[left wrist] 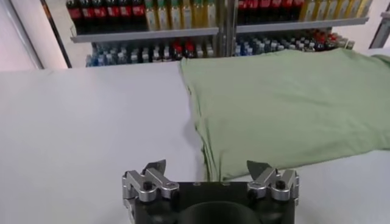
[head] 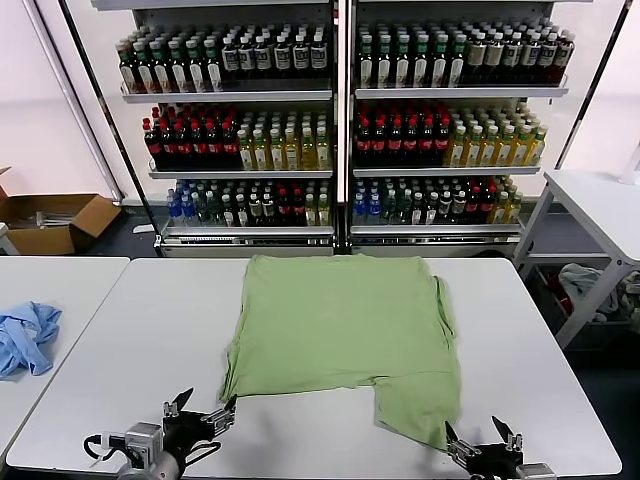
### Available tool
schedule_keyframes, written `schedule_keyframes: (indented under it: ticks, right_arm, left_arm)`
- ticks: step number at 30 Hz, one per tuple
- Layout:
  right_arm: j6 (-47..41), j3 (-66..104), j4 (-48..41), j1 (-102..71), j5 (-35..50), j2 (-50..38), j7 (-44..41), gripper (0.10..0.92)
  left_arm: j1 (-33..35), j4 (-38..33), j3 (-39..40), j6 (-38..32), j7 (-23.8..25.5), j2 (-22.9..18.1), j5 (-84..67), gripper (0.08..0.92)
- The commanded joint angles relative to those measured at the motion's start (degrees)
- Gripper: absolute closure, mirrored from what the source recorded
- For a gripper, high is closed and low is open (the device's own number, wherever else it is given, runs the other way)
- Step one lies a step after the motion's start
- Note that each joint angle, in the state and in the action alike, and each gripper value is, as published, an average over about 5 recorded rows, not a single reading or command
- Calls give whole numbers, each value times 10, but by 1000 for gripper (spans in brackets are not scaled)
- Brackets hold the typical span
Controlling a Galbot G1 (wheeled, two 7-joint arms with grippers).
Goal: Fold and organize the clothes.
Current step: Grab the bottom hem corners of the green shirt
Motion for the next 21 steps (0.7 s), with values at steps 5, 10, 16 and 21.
schedule_keyframes:
  ticks: [5, 10, 16, 21]
  right_arm:
    - [-8, -33, -19, 35, -9, 8, -6, 203]
    - [-7, -40, -21, 37, -11, 10, -8, 203]
    - [-9, -46, -23, 41, -13, 11, -13, 216]
    - [-8, -56, -27, 40, -16, 12, -14, 327]
  left_arm:
    - [-64, 67, 25, 4, 7, -25, -10, 177]
    - [-67, 71, 26, -1, 7, -28, -18, 177]
    - [-68, 75, 30, -7, 7, -31, -22, 182]
    - [-64, 77, 34, -11, 9, -31, -22, 287]
